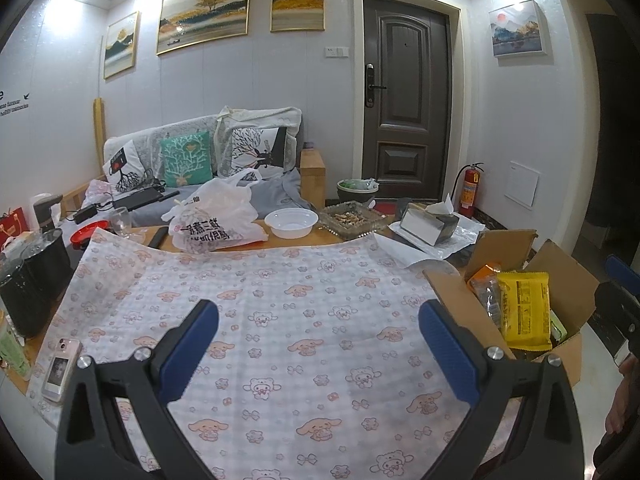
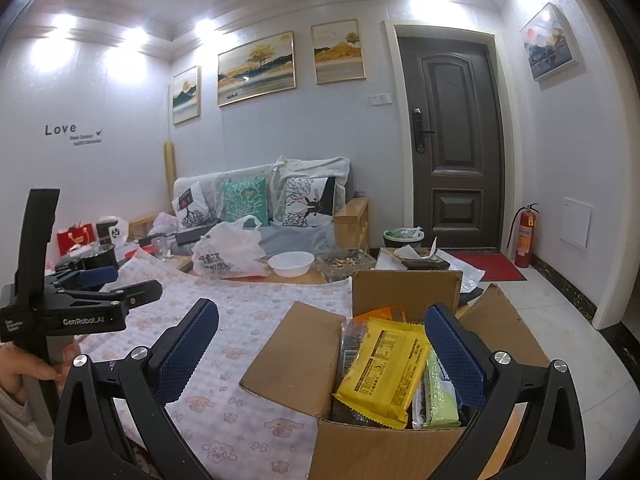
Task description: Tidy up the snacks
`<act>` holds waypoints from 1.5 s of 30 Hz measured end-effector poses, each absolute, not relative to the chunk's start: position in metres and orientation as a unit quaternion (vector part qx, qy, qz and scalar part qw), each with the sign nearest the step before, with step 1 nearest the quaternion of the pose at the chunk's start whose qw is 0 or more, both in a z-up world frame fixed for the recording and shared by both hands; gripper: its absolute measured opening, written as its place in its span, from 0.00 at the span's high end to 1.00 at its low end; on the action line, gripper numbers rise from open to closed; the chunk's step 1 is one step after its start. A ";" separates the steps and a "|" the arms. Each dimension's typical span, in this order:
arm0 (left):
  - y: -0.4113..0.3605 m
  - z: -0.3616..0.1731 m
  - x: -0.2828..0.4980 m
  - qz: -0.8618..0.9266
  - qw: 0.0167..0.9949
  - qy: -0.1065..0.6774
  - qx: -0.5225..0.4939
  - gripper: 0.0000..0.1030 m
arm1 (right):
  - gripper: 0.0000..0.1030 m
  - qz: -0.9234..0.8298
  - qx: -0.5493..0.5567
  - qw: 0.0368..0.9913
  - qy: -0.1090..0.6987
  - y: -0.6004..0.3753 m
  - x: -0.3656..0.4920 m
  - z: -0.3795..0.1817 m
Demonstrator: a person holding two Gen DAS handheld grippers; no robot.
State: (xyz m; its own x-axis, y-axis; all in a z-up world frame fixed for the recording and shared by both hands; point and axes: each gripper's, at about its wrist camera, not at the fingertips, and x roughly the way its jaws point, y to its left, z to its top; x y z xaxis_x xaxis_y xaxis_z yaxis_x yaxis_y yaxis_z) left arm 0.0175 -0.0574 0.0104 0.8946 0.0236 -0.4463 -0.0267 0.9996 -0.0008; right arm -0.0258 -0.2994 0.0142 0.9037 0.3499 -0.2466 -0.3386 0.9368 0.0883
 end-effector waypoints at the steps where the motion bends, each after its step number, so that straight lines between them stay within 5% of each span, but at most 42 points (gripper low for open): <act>1: -0.058 0.010 0.018 0.012 0.973 0.230 -0.003 0.03 | 0.00 0.176 0.022 0.975 0.131 -0.300 -0.026 0.014; 45: -0.058 0.007 0.019 0.008 0.973 0.232 -0.005 0.03 | 0.00 0.173 0.026 0.975 0.136 -0.302 -0.028 0.015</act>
